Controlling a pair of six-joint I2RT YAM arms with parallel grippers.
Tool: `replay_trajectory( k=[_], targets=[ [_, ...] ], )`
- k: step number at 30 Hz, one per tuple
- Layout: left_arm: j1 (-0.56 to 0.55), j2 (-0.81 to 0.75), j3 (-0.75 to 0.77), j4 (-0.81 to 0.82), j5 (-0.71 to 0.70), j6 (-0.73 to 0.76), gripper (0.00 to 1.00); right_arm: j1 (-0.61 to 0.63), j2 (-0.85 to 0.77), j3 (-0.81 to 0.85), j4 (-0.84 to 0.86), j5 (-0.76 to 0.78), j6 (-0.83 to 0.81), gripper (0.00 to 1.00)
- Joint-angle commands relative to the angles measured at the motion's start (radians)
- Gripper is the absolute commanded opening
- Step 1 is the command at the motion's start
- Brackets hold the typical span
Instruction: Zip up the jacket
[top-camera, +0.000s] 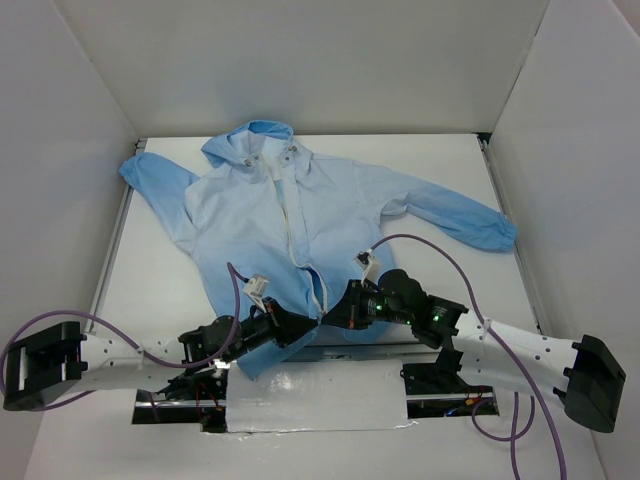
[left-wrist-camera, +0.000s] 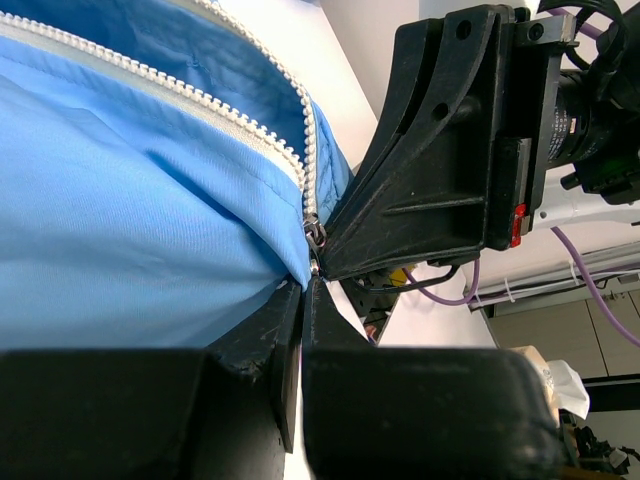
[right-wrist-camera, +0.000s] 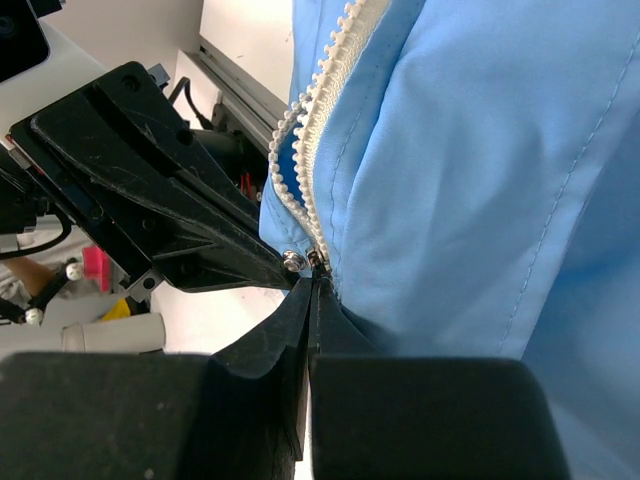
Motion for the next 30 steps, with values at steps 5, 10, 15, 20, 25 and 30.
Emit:
replay_trajectory(
  k=[5, 10, 15, 20, 25, 30],
  targets=[
    [-0.008, 0.021, 0.044, 0.110, 0.088, 0.017, 0.00, 0.002, -0.008, 0.034, 0.022, 0.069, -0.020, 0.00],
    [-0.009, 0.050, 0.046, 0.133, 0.122, 0.032, 0.00, -0.024, -0.043, 0.026, 0.023, 0.122, -0.017, 0.00],
    [-0.009, 0.082, 0.061, 0.145, 0.156, 0.049, 0.00, -0.066, -0.051, 0.035, 0.045, 0.093, -0.022, 0.00],
    [-0.009, 0.105, 0.074, 0.132, 0.179, 0.064, 0.00, -0.093, -0.043, 0.049, 0.045, 0.078, -0.020, 0.00],
    [-0.009, 0.127, 0.084, 0.132, 0.206, 0.078, 0.00, -0.134, -0.028, 0.040, 0.069, 0.044, -0.010, 0.00],
    [-0.008, 0.162, 0.097, 0.127, 0.231, 0.089, 0.00, -0.147, -0.046, 0.092, 0.079, 0.015, -0.023, 0.00]
  ],
)
